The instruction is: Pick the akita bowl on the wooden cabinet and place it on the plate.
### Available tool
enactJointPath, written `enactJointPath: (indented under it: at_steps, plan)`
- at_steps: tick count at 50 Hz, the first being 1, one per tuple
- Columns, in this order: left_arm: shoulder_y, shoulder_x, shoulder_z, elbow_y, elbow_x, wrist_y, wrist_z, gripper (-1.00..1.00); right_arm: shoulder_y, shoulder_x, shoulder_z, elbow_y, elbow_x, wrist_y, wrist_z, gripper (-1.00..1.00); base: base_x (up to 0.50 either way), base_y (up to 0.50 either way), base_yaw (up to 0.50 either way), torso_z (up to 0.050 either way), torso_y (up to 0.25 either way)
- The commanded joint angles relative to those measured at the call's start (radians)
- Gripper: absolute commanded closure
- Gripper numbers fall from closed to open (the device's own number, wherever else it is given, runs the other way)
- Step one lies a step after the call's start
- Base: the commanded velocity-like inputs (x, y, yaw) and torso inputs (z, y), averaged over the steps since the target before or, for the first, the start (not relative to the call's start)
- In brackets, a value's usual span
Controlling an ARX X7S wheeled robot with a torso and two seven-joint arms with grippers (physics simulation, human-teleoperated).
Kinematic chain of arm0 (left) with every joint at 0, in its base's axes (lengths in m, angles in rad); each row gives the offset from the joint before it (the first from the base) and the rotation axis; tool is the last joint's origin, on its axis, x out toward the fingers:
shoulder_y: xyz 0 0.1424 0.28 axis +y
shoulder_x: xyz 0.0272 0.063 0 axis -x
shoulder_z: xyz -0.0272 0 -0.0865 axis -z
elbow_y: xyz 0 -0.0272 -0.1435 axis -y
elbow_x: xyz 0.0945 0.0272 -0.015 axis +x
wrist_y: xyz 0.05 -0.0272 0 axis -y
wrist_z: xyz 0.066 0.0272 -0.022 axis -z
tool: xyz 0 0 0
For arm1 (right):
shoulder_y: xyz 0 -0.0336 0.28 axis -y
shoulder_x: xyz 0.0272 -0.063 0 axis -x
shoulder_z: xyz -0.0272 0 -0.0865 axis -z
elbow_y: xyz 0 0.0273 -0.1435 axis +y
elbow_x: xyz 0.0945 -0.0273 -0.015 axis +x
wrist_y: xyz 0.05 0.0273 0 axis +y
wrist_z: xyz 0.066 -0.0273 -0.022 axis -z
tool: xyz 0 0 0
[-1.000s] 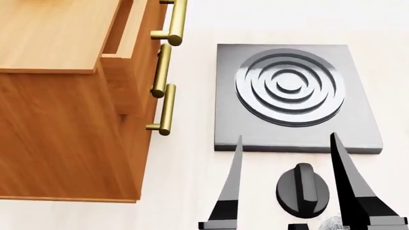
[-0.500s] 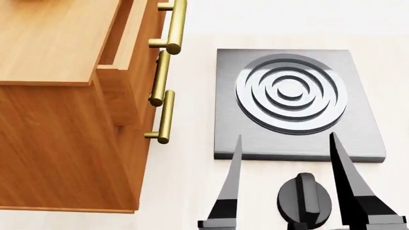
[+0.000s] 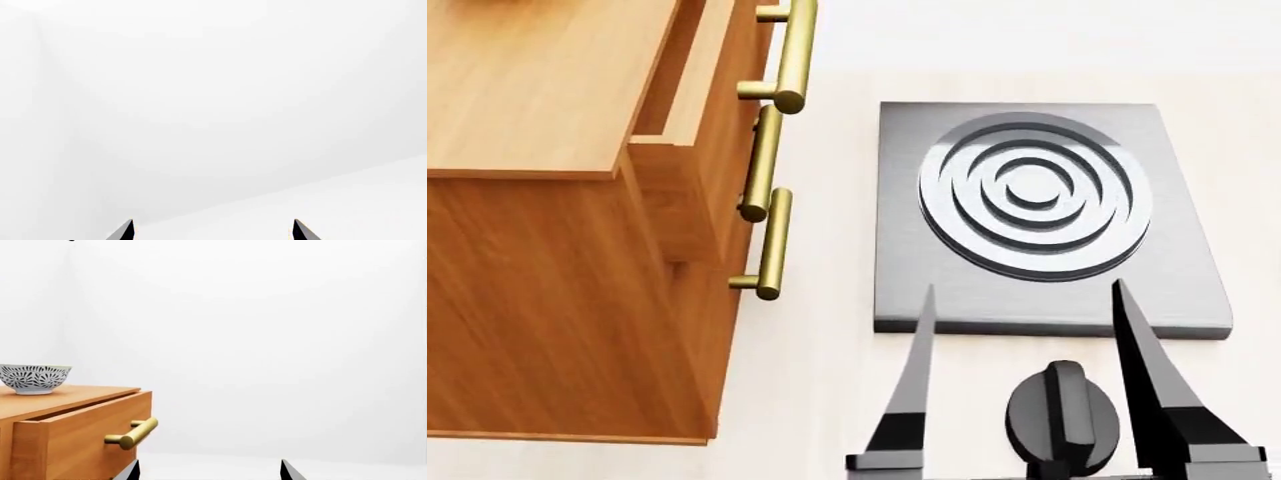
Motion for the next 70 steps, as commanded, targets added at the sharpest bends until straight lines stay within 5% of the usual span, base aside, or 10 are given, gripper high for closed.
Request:
enactJointPath:
  at_steps: [1,22,36,49,57,59,64,68,70]
  plan:
    - [-0.045,0.013,0.055,-0.231,0.021,0.18,0.019,-1.0,-0.004,-0.005,0.011,0.06,0.016,-0.065,-0.013,-1.0,0.0,0.0,0.0,0.0,0.0]
    - [-0.074,-0.002,0.091,-0.315,0.015,0.229,0.028,-1.0,-0.006,-0.017,0.009,0.115,0.015,-0.099,-0.005,-1.0,0.0,0.08,0.0,0.0,0.0]
    - [-0.283,0.058,0.134,-0.964,0.054,0.521,0.092,-1.0,-0.006,-0.017,0.006,0.153,0.02,-0.118,-0.011,-1.0,0.0,0.0,0.0,0.0,0.0]
    - [-0.323,0.064,0.153,-0.968,0.103,0.313,0.261,-1.0,-0.001,-0.017,0.003,0.169,0.026,-0.12,-0.011,-1.0,0.0,0.0,0.0,0.0,0.0]
    - [-0.347,0.068,0.34,-0.968,0.105,0.189,0.325,-1.0,0.006,-0.022,-0.009,0.184,0.025,-0.119,-0.013,-1.0,0.0,0.0,0.0,0.0,0.0]
    - [-0.364,0.067,0.298,-0.968,0.08,0.136,0.317,-1.0,0.006,-0.021,-0.008,0.183,0.025,-0.119,-0.012,-1.0,0.0,0.0,0.0,0.0,0.0]
    - [-0.369,0.069,0.561,-0.967,-0.002,0.105,0.446,-1.0,0.005,-0.02,-0.006,0.181,0.027,-0.121,-0.01,-1.0,0.0,0.0,0.0,0.0,0.0]
    - [-0.394,0.069,0.6,-0.968,-0.1,0.051,0.48,-1.0,0.007,-0.022,-0.011,0.186,0.026,-0.123,-0.01,-1.0,0.0,0.0,0.0,0.0,0.0]
    - [-0.386,0.069,0.731,-0.966,-0.17,0.022,0.533,-1.0,0.008,-0.021,-0.014,0.18,0.022,-0.118,-0.008,-1.0,0.0,0.0,0.0,0.0,0.0]
